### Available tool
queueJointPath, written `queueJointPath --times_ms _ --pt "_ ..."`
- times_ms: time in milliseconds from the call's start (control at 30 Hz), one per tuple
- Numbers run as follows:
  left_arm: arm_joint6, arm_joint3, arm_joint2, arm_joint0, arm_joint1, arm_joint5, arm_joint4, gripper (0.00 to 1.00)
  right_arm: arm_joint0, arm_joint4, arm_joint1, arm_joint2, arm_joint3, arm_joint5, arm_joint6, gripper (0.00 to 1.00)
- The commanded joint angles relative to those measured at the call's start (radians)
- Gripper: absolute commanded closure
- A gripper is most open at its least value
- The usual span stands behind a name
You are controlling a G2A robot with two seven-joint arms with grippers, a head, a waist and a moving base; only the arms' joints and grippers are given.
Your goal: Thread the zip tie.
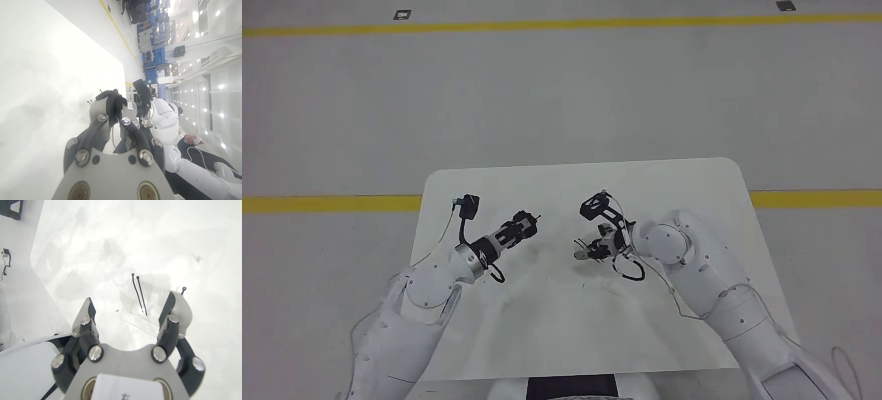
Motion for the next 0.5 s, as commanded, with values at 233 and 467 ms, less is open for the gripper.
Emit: queueJointPath --times_ms 233,467 --pt "0.000 0.000 0.000 0.000 0.000 0.000 0.000 1.00 0.007 -0.005 0.005 -0.008 0.031 -0.031 -0.039 0.87" --pt "0.000 0.000 0.000 0.000 0.000 0.000 0.000 1.00 0.027 0.001 0.005 -0.036 0.071 -0.032 -0.045 0.93"
